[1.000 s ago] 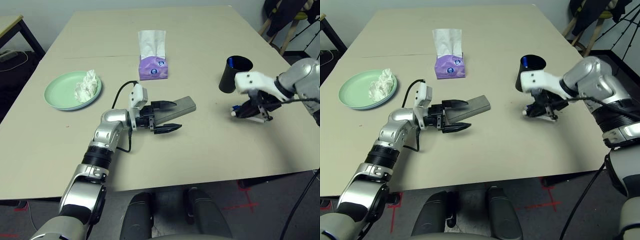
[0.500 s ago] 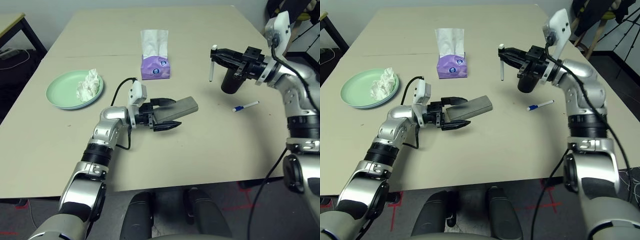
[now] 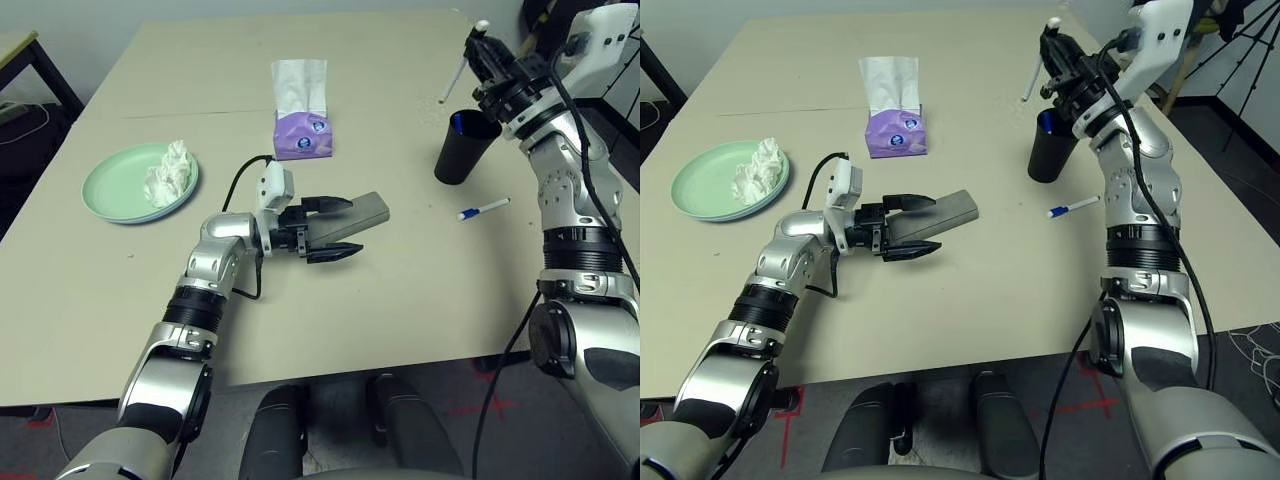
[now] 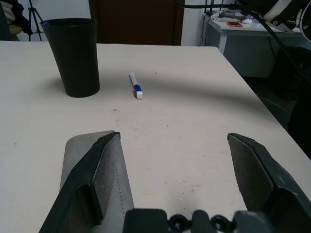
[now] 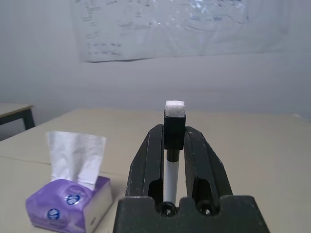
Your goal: Organize and tidy the items on the table.
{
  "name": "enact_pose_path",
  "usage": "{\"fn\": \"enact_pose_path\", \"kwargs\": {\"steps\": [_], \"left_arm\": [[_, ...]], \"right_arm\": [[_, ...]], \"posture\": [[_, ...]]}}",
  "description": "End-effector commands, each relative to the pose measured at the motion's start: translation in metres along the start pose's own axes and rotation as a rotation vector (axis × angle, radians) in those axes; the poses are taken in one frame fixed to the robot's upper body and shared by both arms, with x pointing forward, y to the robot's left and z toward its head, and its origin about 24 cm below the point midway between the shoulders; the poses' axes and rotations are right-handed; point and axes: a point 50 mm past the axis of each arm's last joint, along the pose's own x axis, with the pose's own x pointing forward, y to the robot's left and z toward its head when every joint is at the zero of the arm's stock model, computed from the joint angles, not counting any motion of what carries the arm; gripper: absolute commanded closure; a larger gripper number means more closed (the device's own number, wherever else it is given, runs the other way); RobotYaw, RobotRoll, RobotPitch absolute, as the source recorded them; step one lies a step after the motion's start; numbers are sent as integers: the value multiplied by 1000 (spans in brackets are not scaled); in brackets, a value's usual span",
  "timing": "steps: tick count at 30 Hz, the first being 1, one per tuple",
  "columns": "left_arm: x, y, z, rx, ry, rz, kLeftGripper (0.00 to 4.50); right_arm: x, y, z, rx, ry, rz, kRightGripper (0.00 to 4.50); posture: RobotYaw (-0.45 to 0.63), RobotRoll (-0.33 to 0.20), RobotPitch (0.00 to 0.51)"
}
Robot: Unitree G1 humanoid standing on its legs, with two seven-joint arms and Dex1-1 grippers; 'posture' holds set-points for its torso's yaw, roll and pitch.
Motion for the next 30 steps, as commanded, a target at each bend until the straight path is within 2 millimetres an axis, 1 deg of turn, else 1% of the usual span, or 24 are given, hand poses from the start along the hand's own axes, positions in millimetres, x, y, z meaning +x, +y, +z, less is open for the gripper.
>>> {"fn": "enact_pose_path", "kwargs": {"steps": [1,5,9,13,19,30], "left_arm": [[-2,-2,-2,-12,3,-4,0],[-3,-1,-1,-10,4,-1,0],[-4,1,0,-4,5,5,0],[-5,8,6,0,-7,53,0],[-7,24,16,1,-31,180,0],[-14,30,18,6,-14,293,0]], "right_arm": [[3,-10,0,34,41,-132,4082],[6,-14,3,46,65,-217,4082],[9,-12,8,24,76,-217,4082],[10,-10,9,15,97,-222,4082],[4,-13,5,-7,137,-232,4082],[-5,-16,-2,-49,194,-243,4082]], "posture": [[-12,0,124],[-8,0,122],[-8,0,121],[-8,0,120],[-8,0,120],[-9,0,120]]}}
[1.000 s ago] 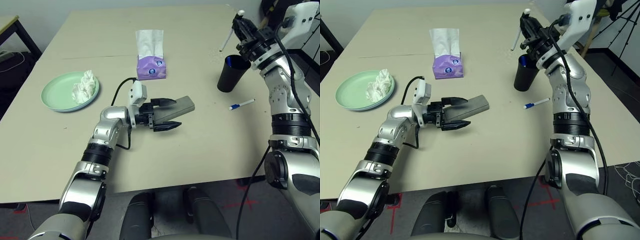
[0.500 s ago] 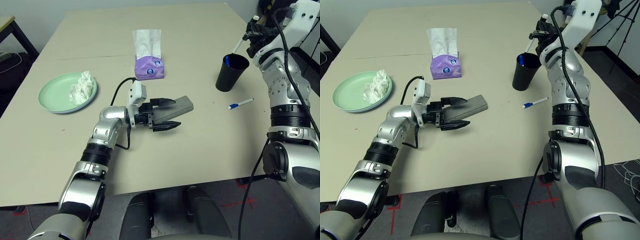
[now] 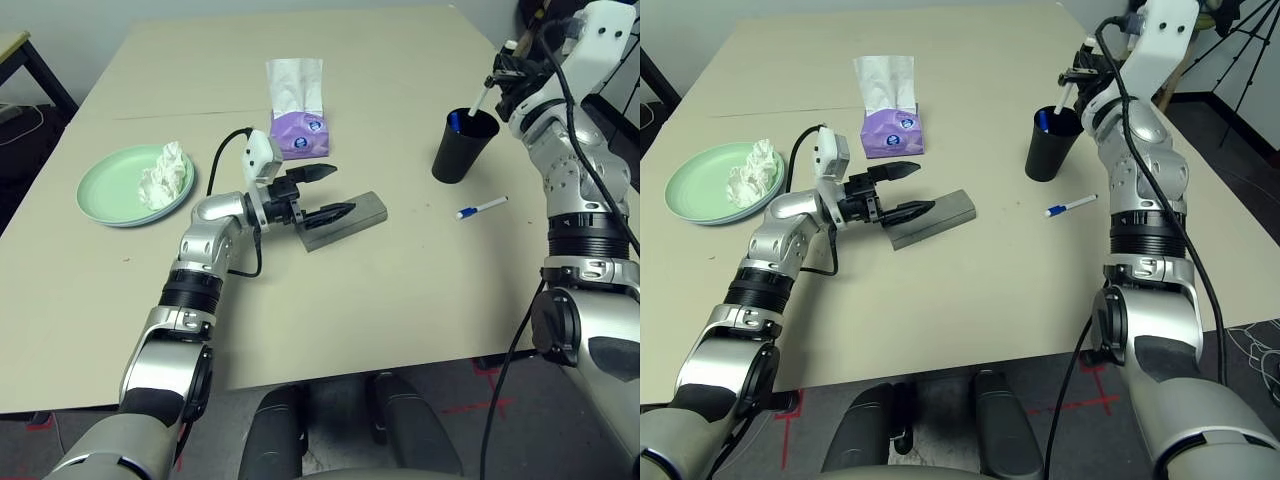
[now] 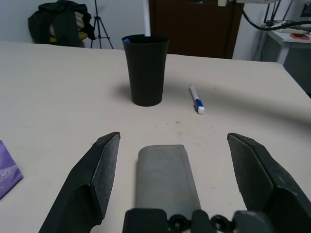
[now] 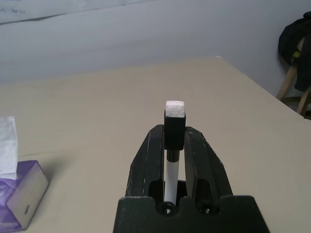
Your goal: Organize and tidy the items on the table.
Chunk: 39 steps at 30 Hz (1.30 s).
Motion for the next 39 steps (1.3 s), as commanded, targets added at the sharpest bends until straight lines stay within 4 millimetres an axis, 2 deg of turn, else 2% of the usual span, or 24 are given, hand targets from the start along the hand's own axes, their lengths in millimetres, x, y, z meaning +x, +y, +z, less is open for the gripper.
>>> {"fn": "enact_pose_path", "kwargs": {"steps": [1,3,4,11,13,15,17,19,20,23,26,30,39], "left_arm": [[-4,3,0,-7,18,38,0],[-6,4,0,-8,18,45,0],[-6,4,0,-7,18,48,0],[-10,2,1,10,23,46,0],[-11,3,2,12,19,59,0],[-11,3,3,8,16,76,0],[-10,2,5,5,3,70,0],[-10,1,6,5,2,56,0],[-10,0,6,5,4,52,0],[-10,0,7,0,4,47,0],[-11,0,8,-4,2,50,0],[-13,-1,9,-7,-1,76,0],[-20,-13,-3,20,29,57,0]], "right_arm": [[-3,-2,0,-41,21,6,4082],[-3,-1,-2,-60,35,11,4082],[-3,-1,-2,-62,35,11,3348],[-5,-2,-2,-116,11,56,817],[-5,-2,2,-119,-26,118,99],[-7,2,8,-139,-78,231,40],[-17,12,10,-235,-88,513,40],[-24,14,5,-345,-33,702,40],[-25,13,4,-374,-14,740,40],[-29,7,-9,-534,151,956,40],[-29,2,-14,-588,215,1034,40],[-30,-9,-30,-763,370,1156,40],[-34,-27,-47,-1117,613,1292,40]], "posture": [[-9,0,120],[-6,0,121],[-4,0,122],[6,0,125],[7,0,126],[4,0,128],[6,0,130],[7,0,132],[7,0,132],[17,0,139],[27,0,143],[46,0,156],[70,0,189]]}}
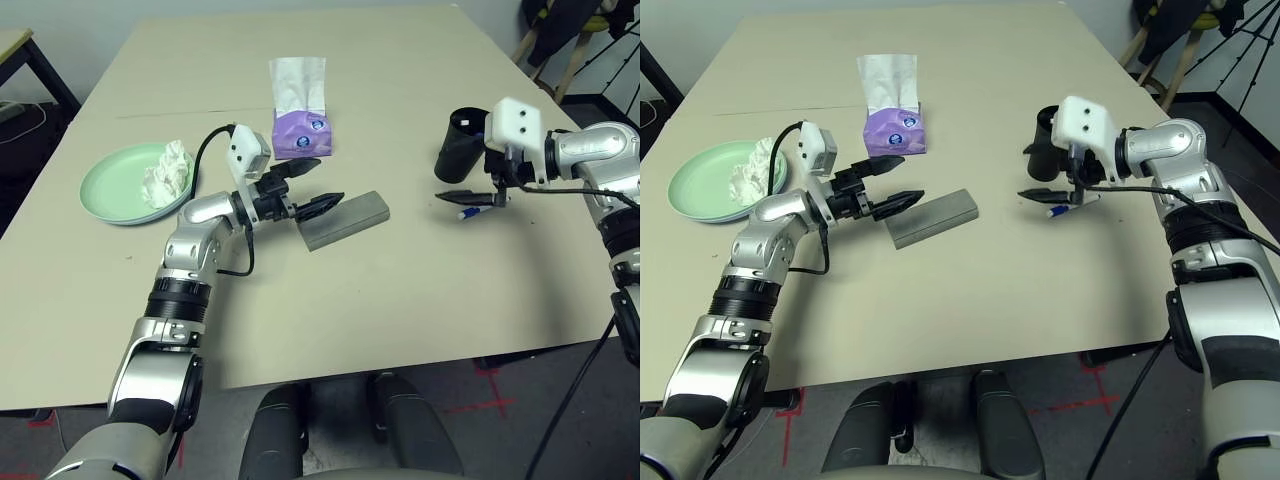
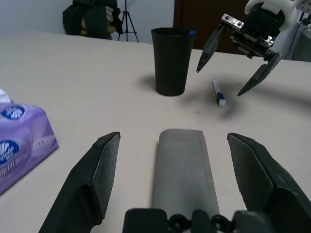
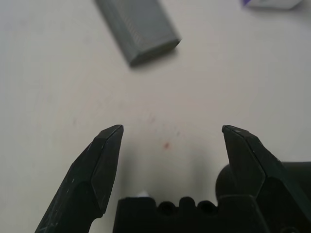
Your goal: Organize and tidy the items on the table.
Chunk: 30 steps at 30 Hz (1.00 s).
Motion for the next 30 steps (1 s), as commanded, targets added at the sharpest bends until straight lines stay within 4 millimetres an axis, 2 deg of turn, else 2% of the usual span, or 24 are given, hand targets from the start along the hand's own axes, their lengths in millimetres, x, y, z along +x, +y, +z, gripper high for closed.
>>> {"fn": "enact_pose_path", "kwargs": {"steps": [1,8,14,30], "left_arm": [[-3,-8,-4,17,18,-44,0],[-4,-14,-6,9,19,-64,0],[-4,-18,-5,13,14,-68,0],[-3,-26,-7,0,3,-48,0]], "right_arm": [[-5,3,-8,-88,141,95,40],[-14,-3,-14,-175,320,145,40],[-16,-6,-13,-248,402,185,40],[-12,-13,-1,-360,418,215,40]], "posture": [[71,0,191],[83,0,213],[99,0,229],[105,0,249]]}}
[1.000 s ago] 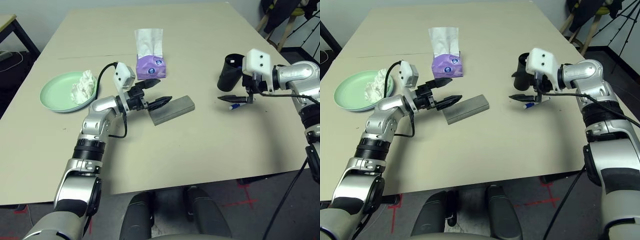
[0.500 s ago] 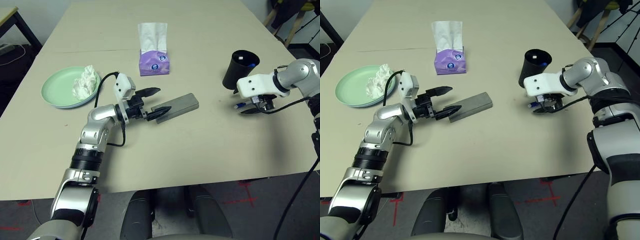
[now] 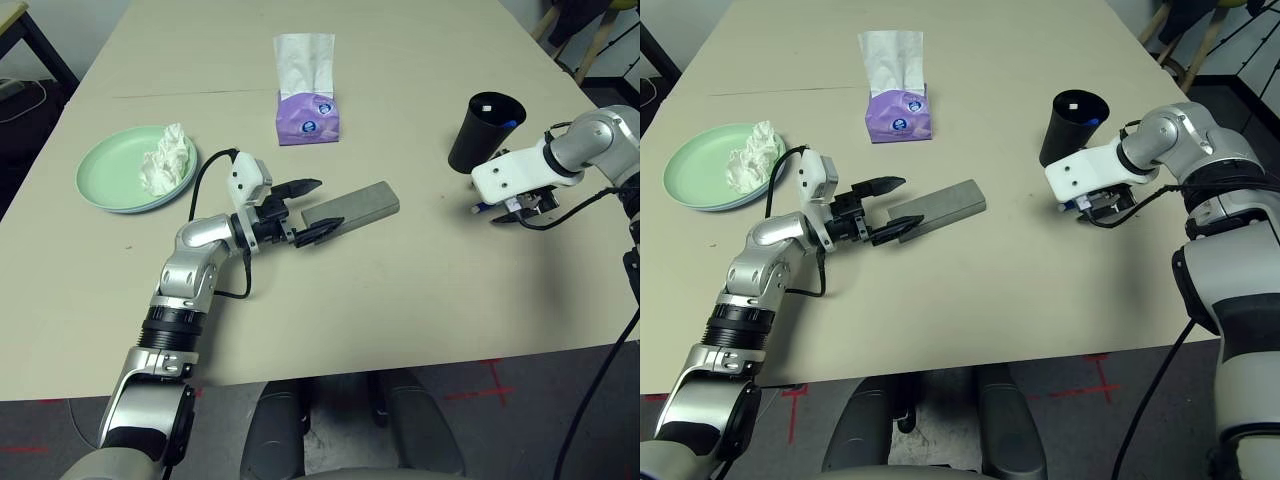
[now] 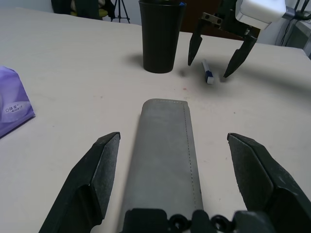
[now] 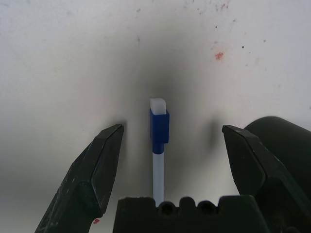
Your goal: Organize and tidy the items on the table.
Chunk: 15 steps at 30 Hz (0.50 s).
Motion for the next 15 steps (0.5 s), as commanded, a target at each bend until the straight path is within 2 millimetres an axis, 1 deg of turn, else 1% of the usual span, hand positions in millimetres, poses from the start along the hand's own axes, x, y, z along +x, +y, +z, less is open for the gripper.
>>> {"fn": "enact_pose_path", "kwargs": {"steps": [1,8,15], "left_arm": [[2,-6,-2,-5,-2,-16,0],[2,-7,-1,-8,-7,-11,0],[1,-8,-2,-11,-10,-2,0]], "right_arm": [[-2,1,-1,-15,13,30,40],[-1,3,-1,-36,29,83,40],[4,3,3,-68,30,85,40]], "posture": [[106,0,249],[113,0,255],[124,0,256]]}}
